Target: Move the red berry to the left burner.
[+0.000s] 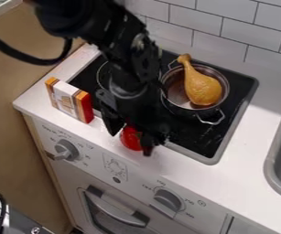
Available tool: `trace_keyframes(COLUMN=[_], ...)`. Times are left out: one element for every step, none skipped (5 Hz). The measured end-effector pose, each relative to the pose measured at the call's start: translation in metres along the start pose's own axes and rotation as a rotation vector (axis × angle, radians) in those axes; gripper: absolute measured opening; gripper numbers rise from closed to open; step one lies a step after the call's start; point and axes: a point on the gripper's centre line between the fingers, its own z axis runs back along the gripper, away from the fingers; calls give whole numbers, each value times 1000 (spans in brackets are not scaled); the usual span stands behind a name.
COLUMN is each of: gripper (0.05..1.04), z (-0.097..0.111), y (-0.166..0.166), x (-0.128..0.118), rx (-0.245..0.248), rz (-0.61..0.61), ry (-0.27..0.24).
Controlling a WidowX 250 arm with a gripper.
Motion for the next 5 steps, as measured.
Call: trace_keyframes(gripper=[985,985,986,937,778], z=[-2,-3,-6,-10,-9], y=[-5,-6,-6,-3,-1], x=[-1,2,5,6,6], rx=[5,7,7,13,10], rz=[5,9,-2,-1,0], ry=[-21,-48,-59,-62,-63])
